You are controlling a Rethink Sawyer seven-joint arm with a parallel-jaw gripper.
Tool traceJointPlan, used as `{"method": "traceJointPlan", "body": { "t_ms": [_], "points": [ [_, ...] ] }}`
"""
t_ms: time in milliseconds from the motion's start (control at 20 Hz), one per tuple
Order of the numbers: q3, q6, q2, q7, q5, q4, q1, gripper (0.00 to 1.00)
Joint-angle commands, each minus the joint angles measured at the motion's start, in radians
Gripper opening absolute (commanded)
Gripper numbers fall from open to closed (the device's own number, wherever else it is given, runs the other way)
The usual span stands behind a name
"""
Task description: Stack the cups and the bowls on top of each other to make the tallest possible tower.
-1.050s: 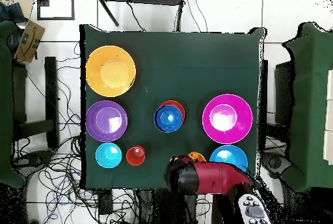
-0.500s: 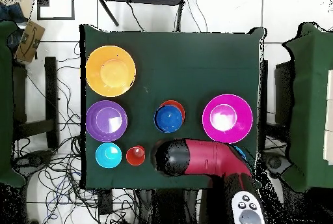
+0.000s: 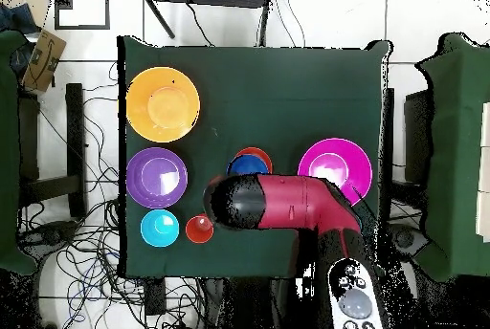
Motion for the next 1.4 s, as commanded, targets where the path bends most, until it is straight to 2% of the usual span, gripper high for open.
{"method": "traceJointPlan", "body": {
  "t_ms": [50, 400, 1400],
  "points": [
    [0.09, 0.026, 0.087, 0.012, 0.004, -0.11, 0.022, 0.0],
    [0.07, 0.028, 0.132, 0.025, -0.013, -0.155, 0.035, 0.0],
    [0.033, -0.056, 0.161, 0.087, -0.022, -0.115, 0.096, 0.0]
  ]
}}
